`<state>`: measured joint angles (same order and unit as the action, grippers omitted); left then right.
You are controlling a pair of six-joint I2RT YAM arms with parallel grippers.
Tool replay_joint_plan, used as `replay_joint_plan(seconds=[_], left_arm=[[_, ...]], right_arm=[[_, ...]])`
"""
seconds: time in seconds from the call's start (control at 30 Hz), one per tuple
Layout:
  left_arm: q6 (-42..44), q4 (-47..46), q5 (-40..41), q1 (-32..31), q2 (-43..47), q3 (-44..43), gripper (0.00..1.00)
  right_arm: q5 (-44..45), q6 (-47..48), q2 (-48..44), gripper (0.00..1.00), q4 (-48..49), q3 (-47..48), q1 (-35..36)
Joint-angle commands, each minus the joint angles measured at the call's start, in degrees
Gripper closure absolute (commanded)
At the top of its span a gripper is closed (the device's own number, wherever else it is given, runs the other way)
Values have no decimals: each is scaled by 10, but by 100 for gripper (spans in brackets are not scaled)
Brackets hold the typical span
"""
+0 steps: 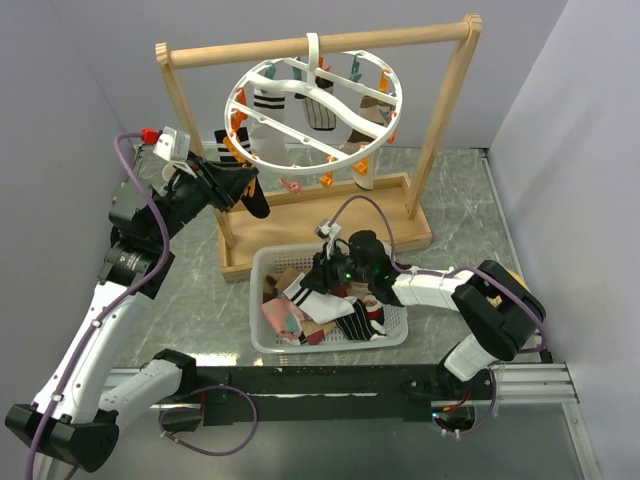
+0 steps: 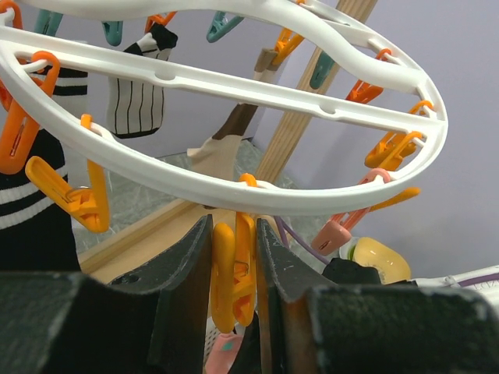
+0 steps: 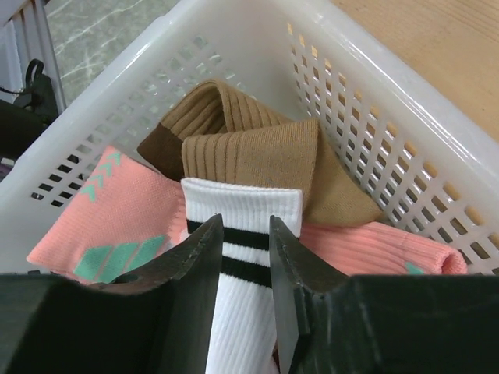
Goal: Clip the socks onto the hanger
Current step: Pick up the sock from the bin.
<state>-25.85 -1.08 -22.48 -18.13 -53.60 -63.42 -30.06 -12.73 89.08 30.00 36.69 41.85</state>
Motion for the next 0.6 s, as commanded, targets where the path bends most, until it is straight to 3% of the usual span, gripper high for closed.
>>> replay_joint_plan(seconds=[0.0, 0.1, 0.3, 0.57], left_arm=[[-14, 16, -24, 7, 17, 8, 99], [-20, 16, -28, 9, 17, 9, 99], [-31, 15, -35, 13, 17, 13, 99], [-32, 6, -36, 16, 16, 11, 99]], right_arm=[[-6, 10, 12, 63, 7, 30, -4], [27, 27, 5, 51, -11, 30, -5], [74, 45, -3, 50, -18, 27, -18], [30, 19, 21, 56, 8, 26, -25]])
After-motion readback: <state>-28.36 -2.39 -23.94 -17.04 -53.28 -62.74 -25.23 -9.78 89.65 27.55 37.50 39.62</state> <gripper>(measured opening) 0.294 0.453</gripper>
